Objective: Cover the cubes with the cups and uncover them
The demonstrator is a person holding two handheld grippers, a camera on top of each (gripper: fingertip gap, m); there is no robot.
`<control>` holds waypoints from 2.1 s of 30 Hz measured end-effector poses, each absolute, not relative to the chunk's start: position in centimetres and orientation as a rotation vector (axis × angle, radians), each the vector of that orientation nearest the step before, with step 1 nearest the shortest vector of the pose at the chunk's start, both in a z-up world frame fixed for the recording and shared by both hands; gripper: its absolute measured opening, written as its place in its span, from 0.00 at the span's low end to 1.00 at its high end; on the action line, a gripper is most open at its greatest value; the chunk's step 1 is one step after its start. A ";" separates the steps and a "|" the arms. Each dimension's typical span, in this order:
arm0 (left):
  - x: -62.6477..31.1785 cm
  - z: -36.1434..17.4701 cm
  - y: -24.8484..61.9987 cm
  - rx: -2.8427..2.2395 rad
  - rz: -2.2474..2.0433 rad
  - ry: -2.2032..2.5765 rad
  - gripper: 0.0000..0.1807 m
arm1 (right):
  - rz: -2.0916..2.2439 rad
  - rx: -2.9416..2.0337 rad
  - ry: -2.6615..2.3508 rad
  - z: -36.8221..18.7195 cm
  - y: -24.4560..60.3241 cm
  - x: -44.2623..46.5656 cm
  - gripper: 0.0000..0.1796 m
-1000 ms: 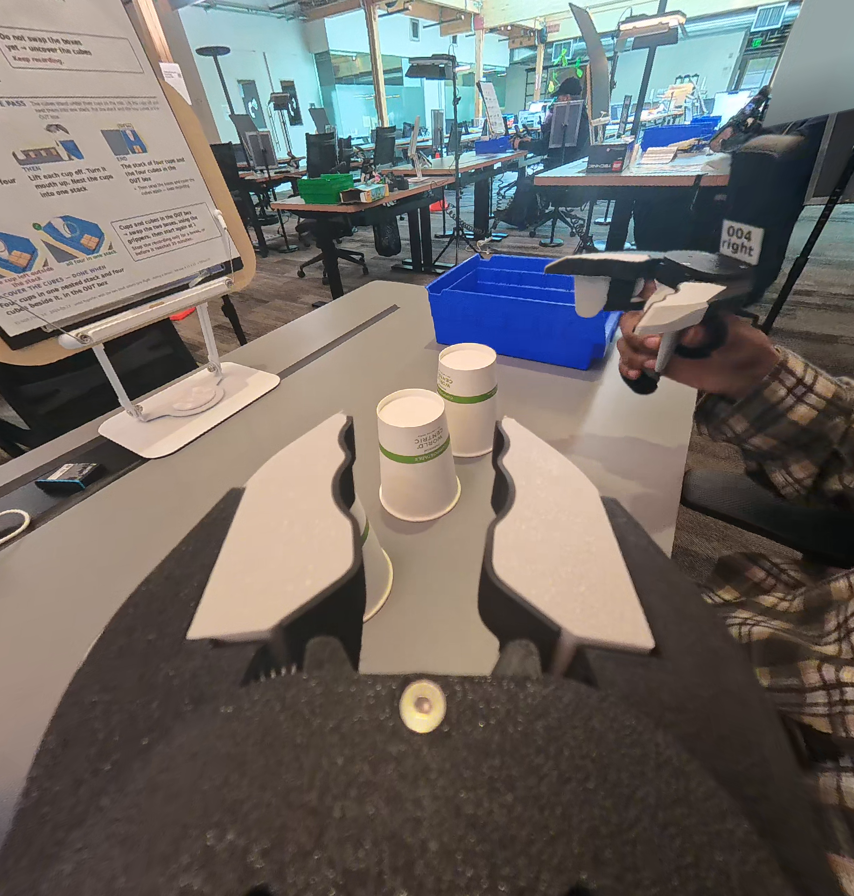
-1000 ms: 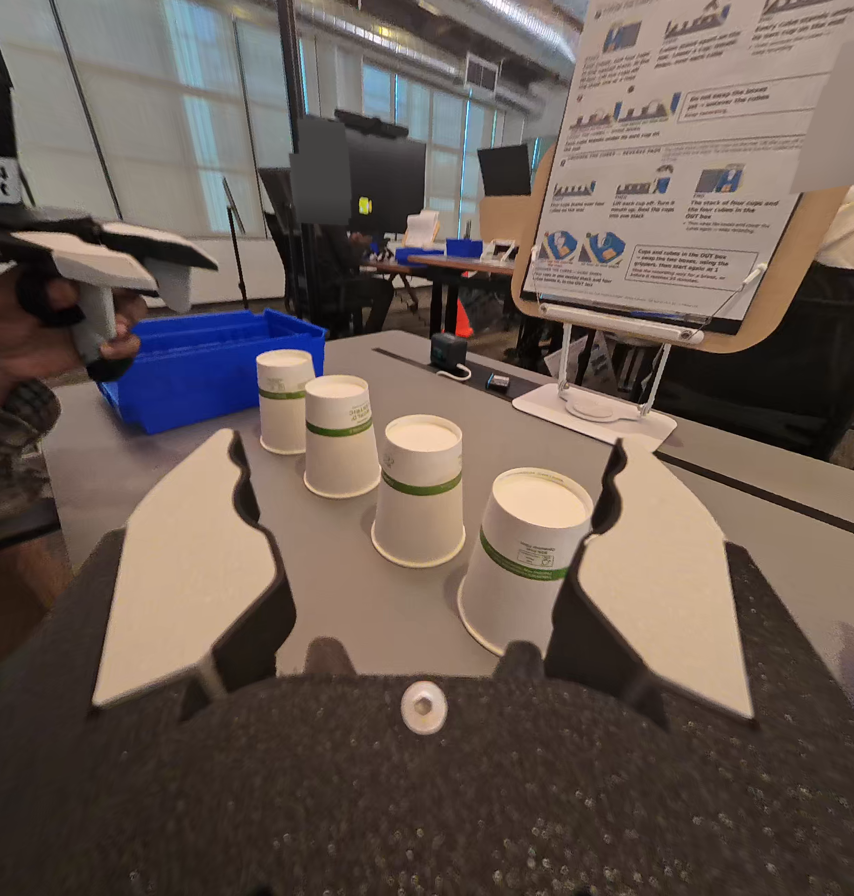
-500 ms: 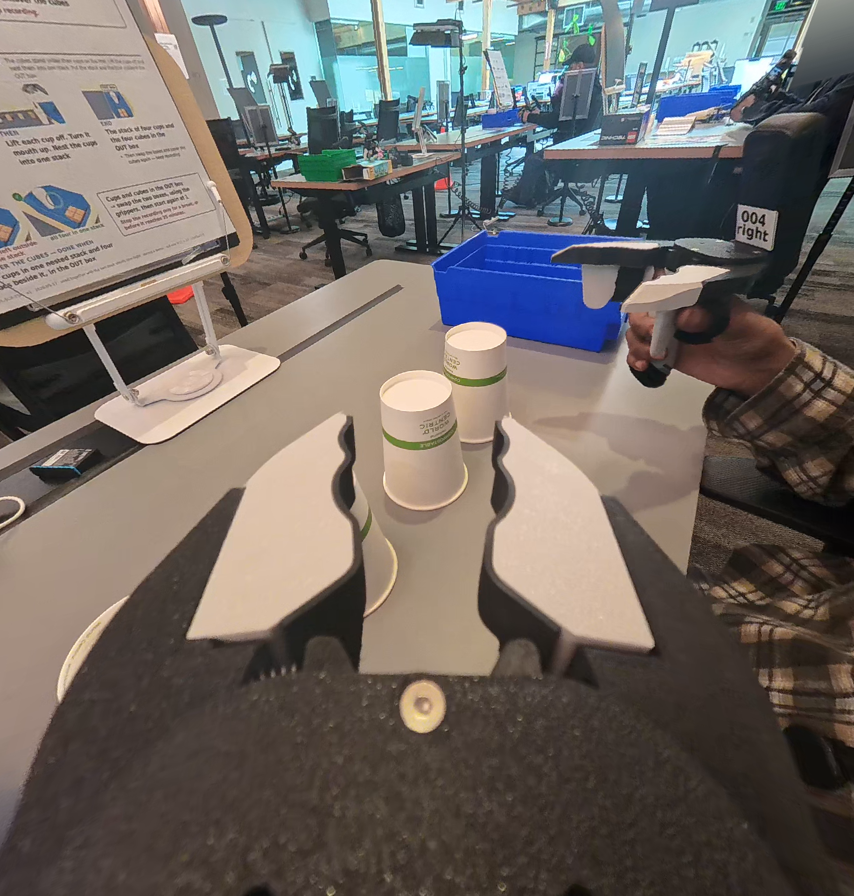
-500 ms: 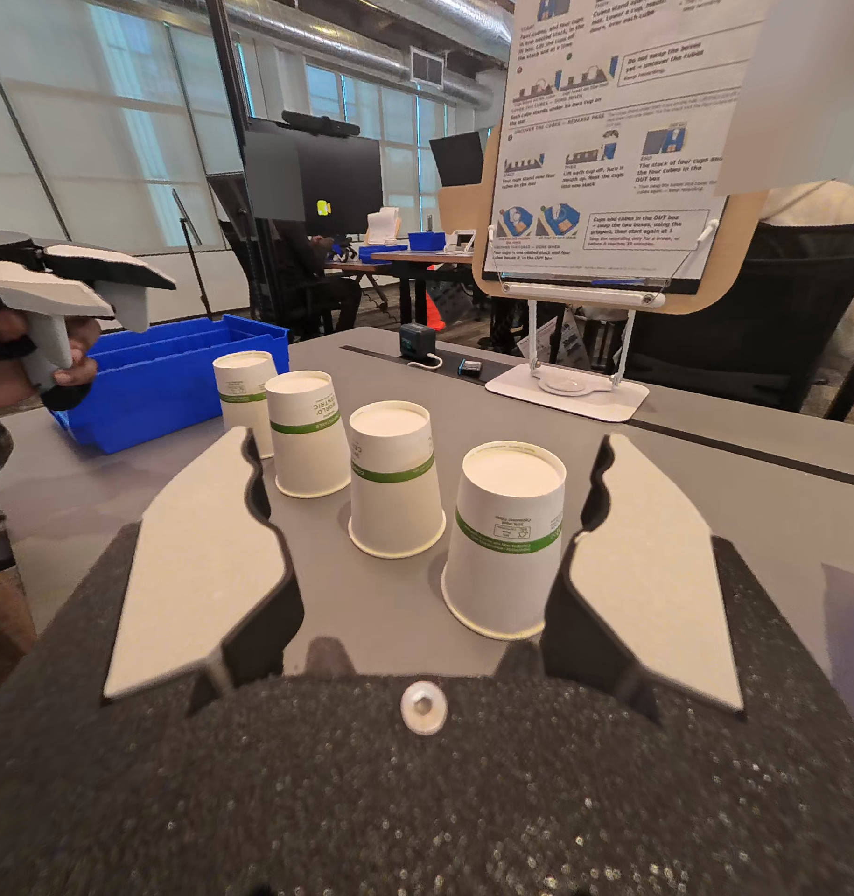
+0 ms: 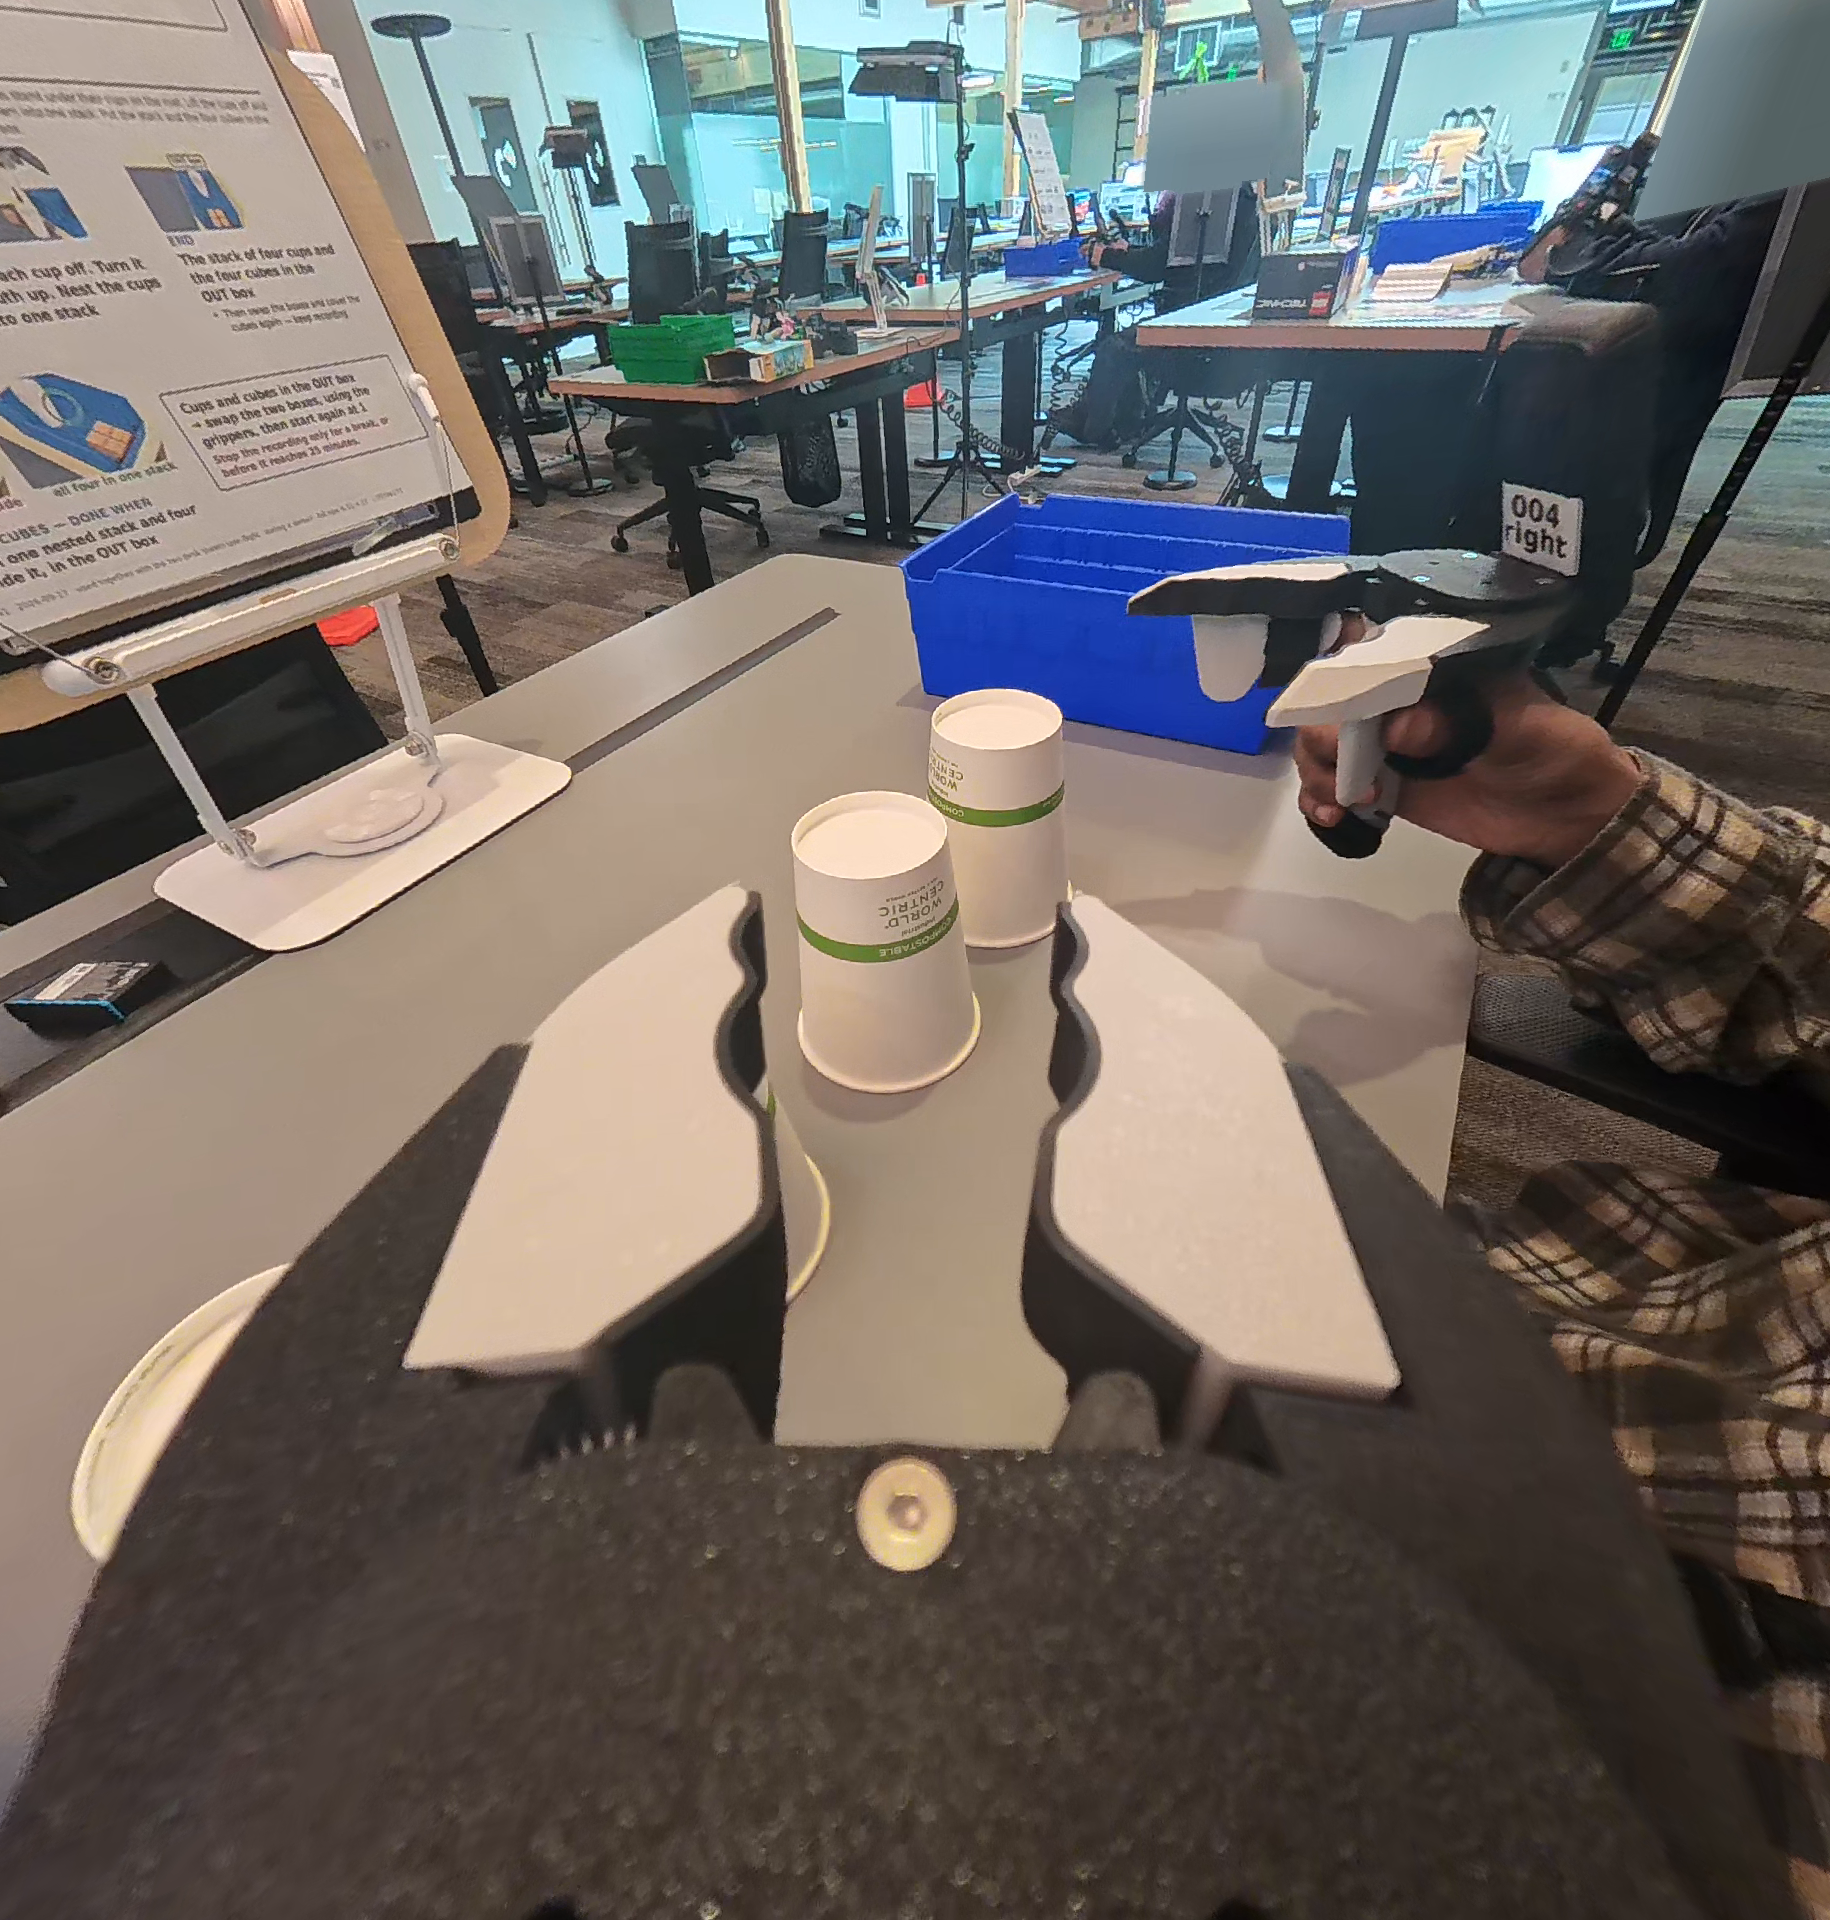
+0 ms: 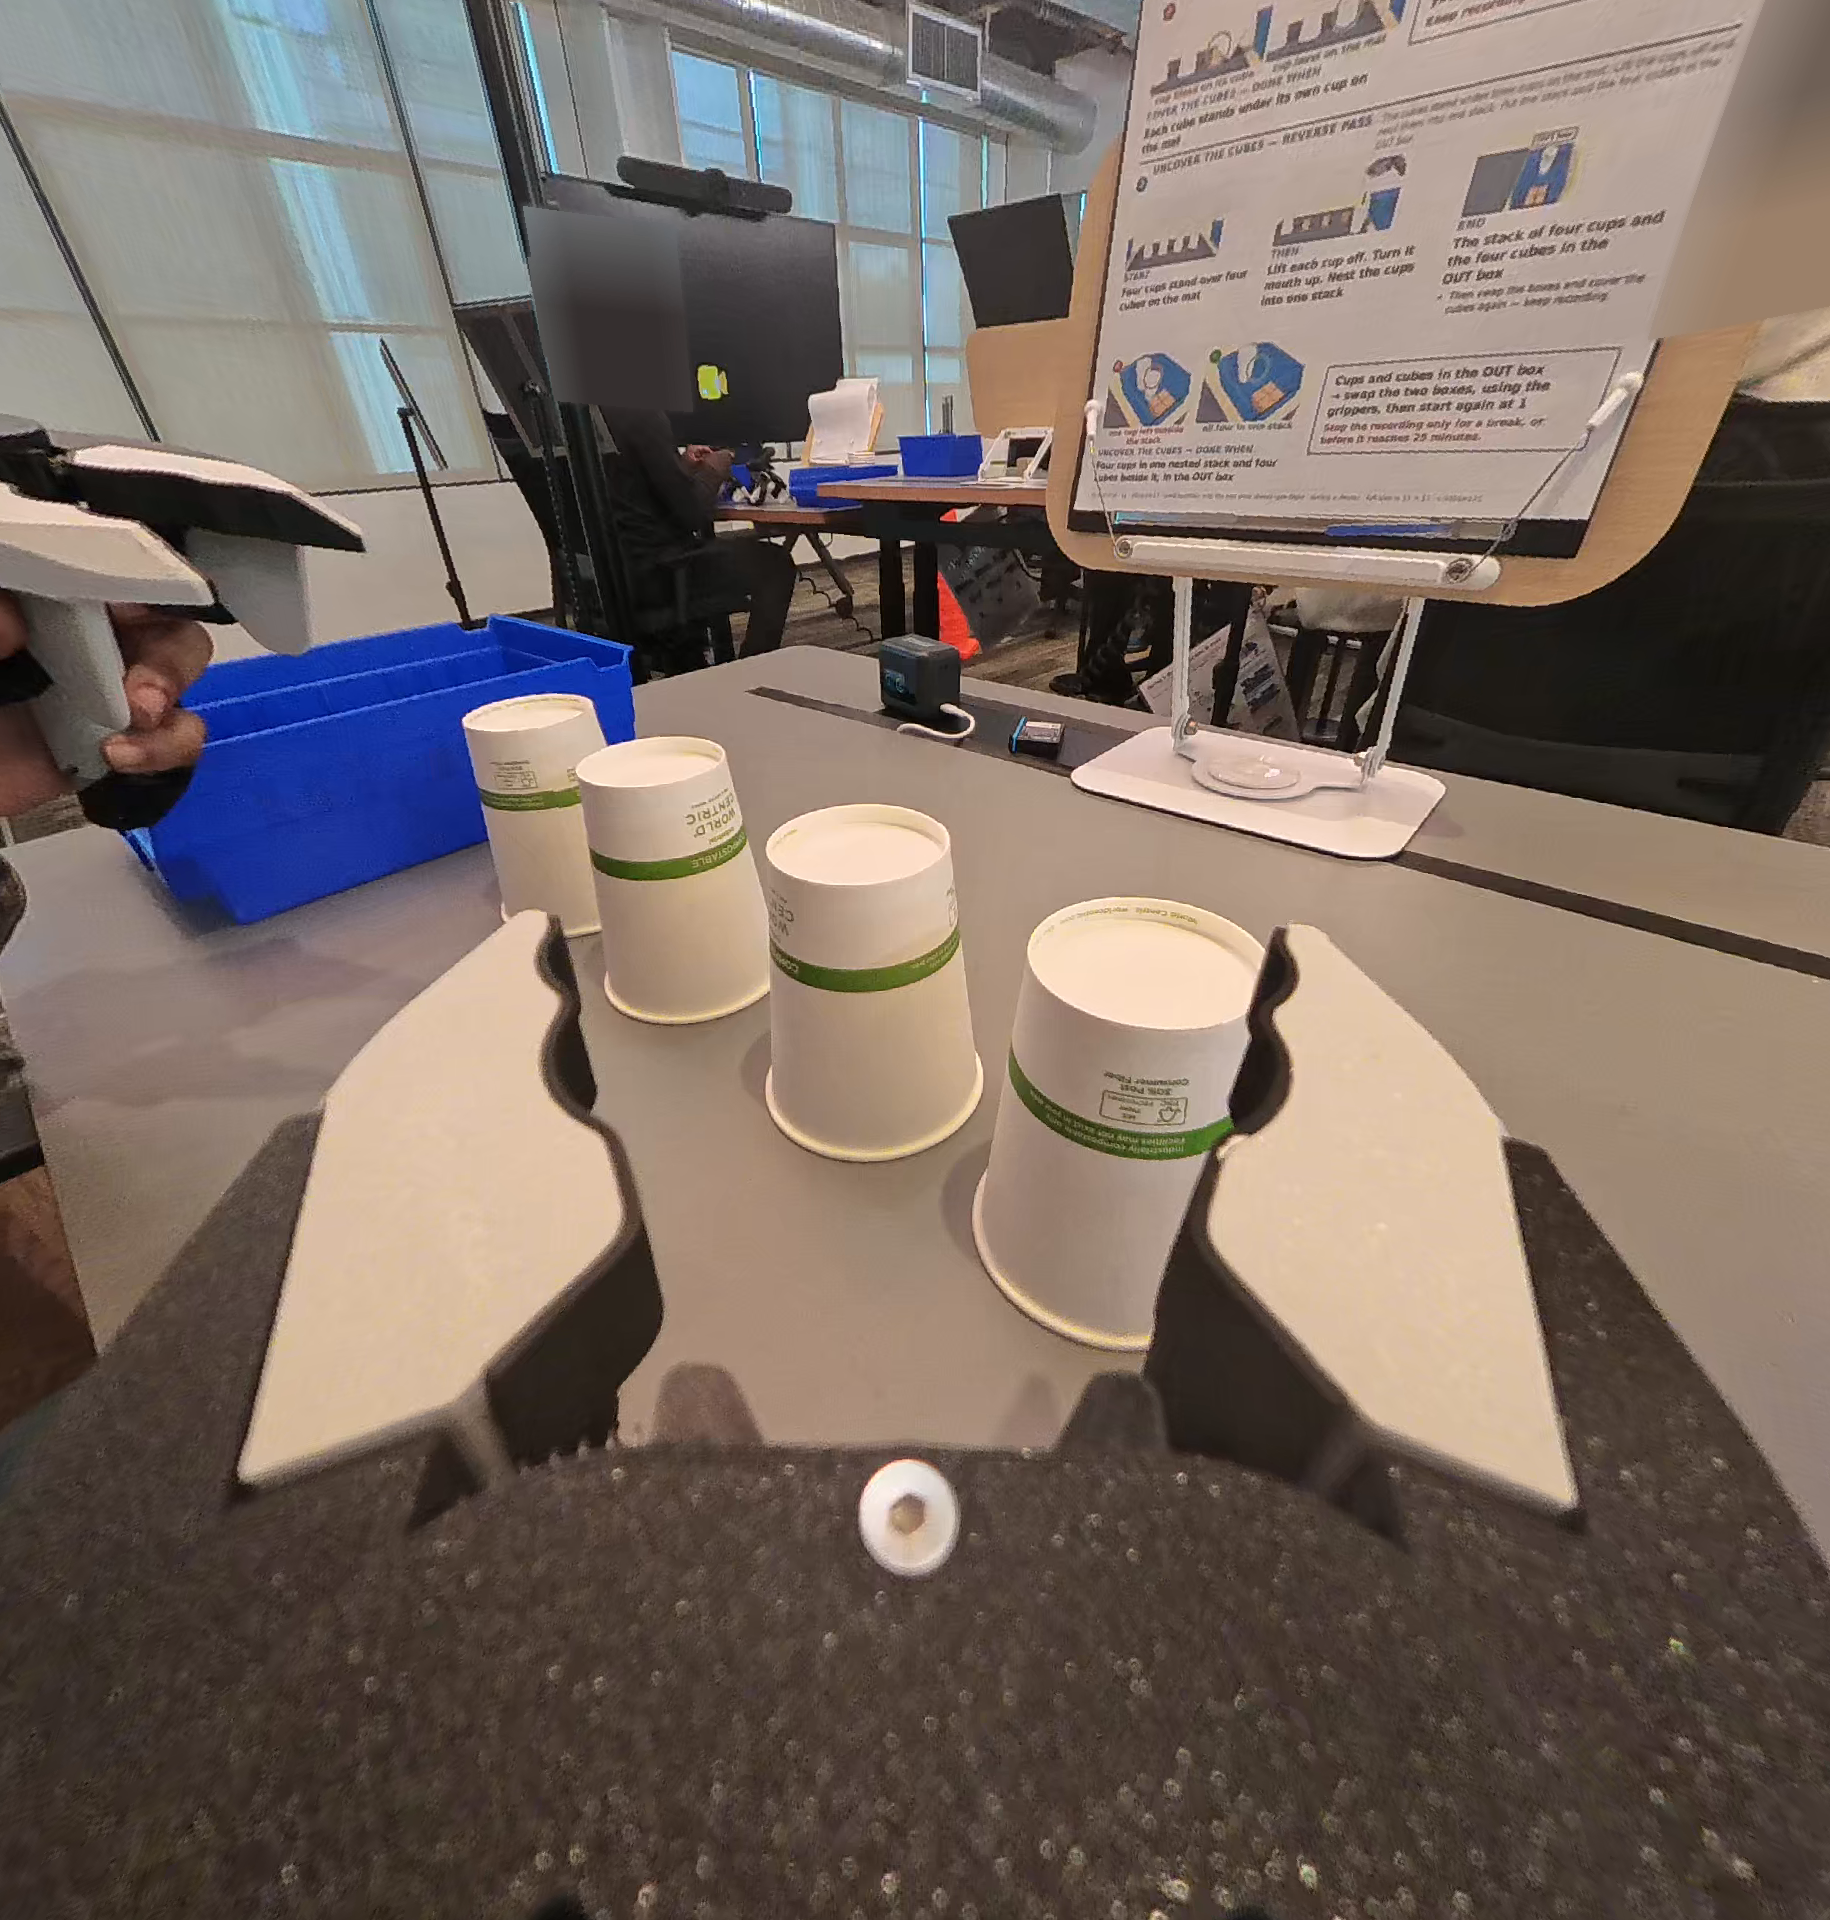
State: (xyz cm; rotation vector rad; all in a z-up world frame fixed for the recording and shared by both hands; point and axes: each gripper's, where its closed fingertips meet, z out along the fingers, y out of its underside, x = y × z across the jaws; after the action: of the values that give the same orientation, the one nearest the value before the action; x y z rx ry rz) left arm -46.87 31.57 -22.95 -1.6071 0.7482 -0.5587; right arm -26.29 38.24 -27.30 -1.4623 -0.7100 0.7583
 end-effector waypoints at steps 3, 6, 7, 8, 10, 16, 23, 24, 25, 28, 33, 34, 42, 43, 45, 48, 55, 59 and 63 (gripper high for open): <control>-46.8 -22.9 31.5 -1.607 -0.571 0.743 0.28 | 0.754 -1.473 -0.719 -27.4 38.2 -26.1 0.66; -46.7 -23.0 31.5 -1.609 -0.576 0.746 0.28 | 0.749 -1.469 -0.724 -27.2 38.1 -25.8 0.66; -46.6 -23.0 31.5 -1.608 -0.580 0.745 0.28 | 0.748 -1.470 -0.722 -27.2 38.1 -25.7 0.66; -46.6 -23.0 31.4 -1.609 -0.587 0.745 0.28 | 0.747 -1.470 -0.719 -27.0 38.1 -25.5 0.66; -46.6 -23.1 31.5 -1.612 -0.596 0.742 0.28 | 0.739 -1.462 -0.710 -26.7 38.1 -25.1 0.66; -46.5 -23.4 31.7 -1.620 -0.609 0.740 0.28 | 0.744 -1.459 -0.674 -26.7 38.2 -24.2 0.66; -46.9 -23.1 31.5 -1.613 -0.585 0.745 0.27 | 0.771 -1.480 -0.713 -27.6 38.0 -25.5 0.66; -47.0 -23.1 31.4 -1.611 -0.578 0.748 0.27 | 0.760 -1.482 -0.722 -27.7 38.1 -25.6 0.66; -47.0 -23.0 31.4 -1.609 -0.571 0.751 0.27 | 0.750 -1.483 -0.727 -27.7 38.1 -25.6 0.66; -47.2 -22.8 31.3 -1.603 -0.571 0.752 0.27 | 0.757 -1.479 -0.720 -27.6 38.1 -25.6 0.66; -47.2 -23.0 31.3 -1.608 -0.569 0.757 0.26 | 0.767 -1.498 -0.746 -28.2 38.0 -26.1 0.66; -47.2 -23.0 31.2 -1.606 -0.566 0.761 0.26 | 0.767 -1.499 -0.754 -28.2 37.9 -26.2 0.66; -47.3 -22.8 31.2 -1.604 -0.546 0.760 0.26 | 0.764 -1.508 -0.777 -28.6 37.7 -26.5 0.66; -47.2 -22.8 31.2 -1.607 -0.546 0.764 0.26 | 0.761 -1.511 -0.780 -28.7 37.7 -26.5 0.66; -46.9 -23.0 31.1 -1.609 -0.542 0.780 0.26 | 0.756 -1.515 -0.792 -28.6 37.6 -26.3 0.67; -47.0 -23.2 31.1 -1.623 -0.497 0.793 0.26 | 0.706 -1.550 -0.847 -28.4 37.9 -25.7 0.68; -46.6 -22.9 30.5 -1.616 -0.482 0.816 0.26 | 0.296 -1.733 -1.539 -27.4 40.2 -24.2 0.67; -46.5 -22.8 30.3 -1.617 -0.459 0.830 0.26 | 0.107 -1.815 -1.923 -27.5 42.6 -24.4 0.68; -46.3 -22.9 30.1 -1.622 -0.453 0.850 0.26 | 0.037 -1.916 -2.163 -29.3 44.3 -25.8 0.71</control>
State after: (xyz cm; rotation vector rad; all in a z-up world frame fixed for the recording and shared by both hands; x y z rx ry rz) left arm -46.32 30.07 -22.92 -1.6220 0.8497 -0.4530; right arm -25.80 44.32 -29.32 -1.9163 -2.1633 0.0366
